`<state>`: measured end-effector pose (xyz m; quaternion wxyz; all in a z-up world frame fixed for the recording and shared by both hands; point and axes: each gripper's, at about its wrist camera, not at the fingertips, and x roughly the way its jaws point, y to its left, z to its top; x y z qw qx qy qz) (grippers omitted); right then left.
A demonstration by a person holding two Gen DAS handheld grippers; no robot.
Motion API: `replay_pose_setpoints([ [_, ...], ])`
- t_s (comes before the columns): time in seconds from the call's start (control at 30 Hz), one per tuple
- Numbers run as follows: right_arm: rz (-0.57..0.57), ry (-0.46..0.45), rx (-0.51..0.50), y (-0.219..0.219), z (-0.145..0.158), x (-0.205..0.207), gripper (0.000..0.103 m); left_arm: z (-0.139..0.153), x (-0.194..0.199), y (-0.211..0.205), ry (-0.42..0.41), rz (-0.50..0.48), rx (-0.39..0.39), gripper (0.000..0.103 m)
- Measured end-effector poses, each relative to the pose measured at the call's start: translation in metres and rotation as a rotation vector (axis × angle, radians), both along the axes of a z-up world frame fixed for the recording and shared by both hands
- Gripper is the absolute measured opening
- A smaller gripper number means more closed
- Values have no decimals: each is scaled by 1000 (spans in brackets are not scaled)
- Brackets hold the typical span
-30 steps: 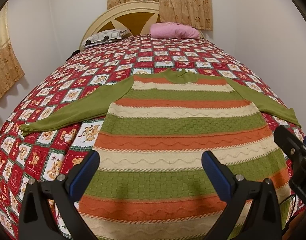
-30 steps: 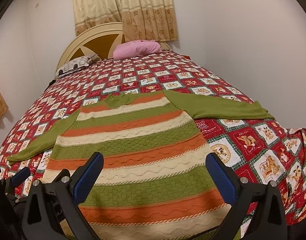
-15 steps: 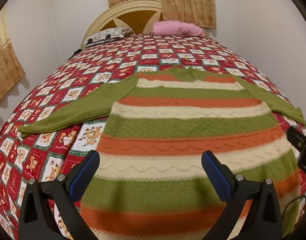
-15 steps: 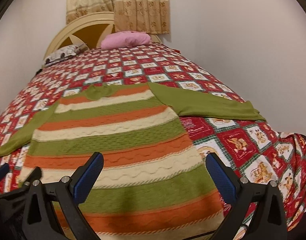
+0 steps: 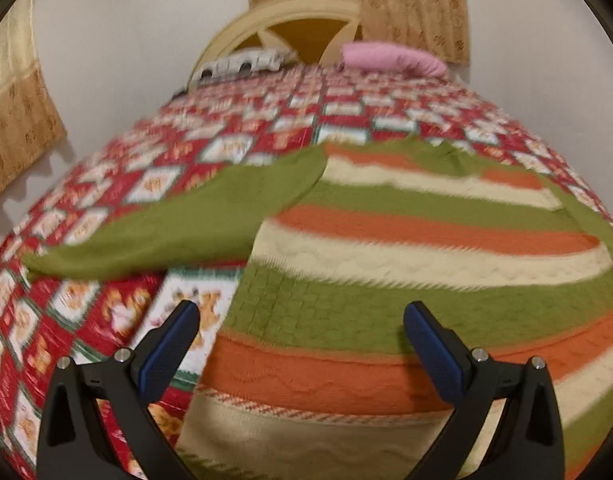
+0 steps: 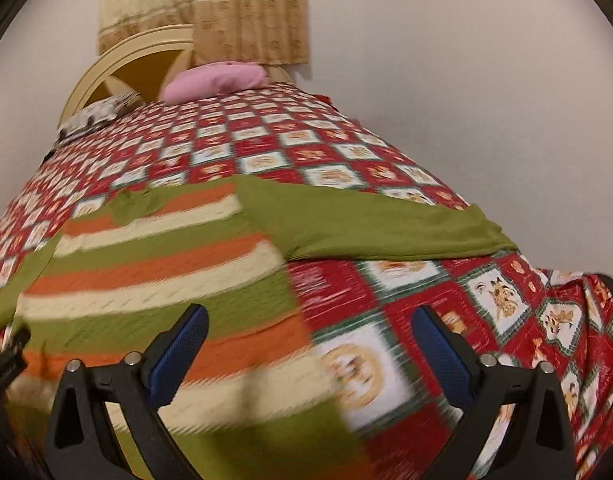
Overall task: Fold small clothes
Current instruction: 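Grasp the green sleeve cuff with the right gripper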
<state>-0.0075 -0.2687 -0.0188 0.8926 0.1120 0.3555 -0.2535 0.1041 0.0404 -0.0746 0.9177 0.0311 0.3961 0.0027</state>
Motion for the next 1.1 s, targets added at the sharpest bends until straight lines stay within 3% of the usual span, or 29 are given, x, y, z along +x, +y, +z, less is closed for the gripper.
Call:
replay_pose_setpoints([
  [0.07, -64, -13, 66, -40, -5, -1, 88, -9, 7, 9, 73, 12, -65, 103],
  [0.17, -204, -48, 202, -113, -18, -11, 74, -12, 8, 21, 100, 48, -145, 103],
  [0.23, -318, -60, 285, -162, -30, -20, 63, -13, 7, 20, 105, 50, -140, 103],
  [0.3, -405, -62, 350, -204, -42, -28, 58, -14, 6, 15, 109, 51, -116, 103],
  [0.43, -508, -25, 414, -260, -63, -28, 58, -17, 10, 14, 115, 50, -111, 103],
  [0.6, -523, -25, 407, -284, -73, -14, 57, -18, 12, 14, 118, 50, -114, 103],
  [0.7, -526, -35, 415, -300, -79, -8, 28, -18, 12, 14, 120, 49, -113, 103],
  [0.8, -518, -63, 427, -308, -80, -13, 15, -18, 12, 14, 119, 49, -112, 103],
  [0.83, -502, -92, 439, -310, -76, -17, 6, -18, 12, 14, 119, 49, -113, 103],
  [0.97, -461, -209, 412, -300, -43, -31, 6, -18, 12, 14, 118, 50, -113, 103],
  [1.1, -356, -249, 311, -267, 7, -20, 6, -19, 12, 13, 118, 49, -118, 103],
])
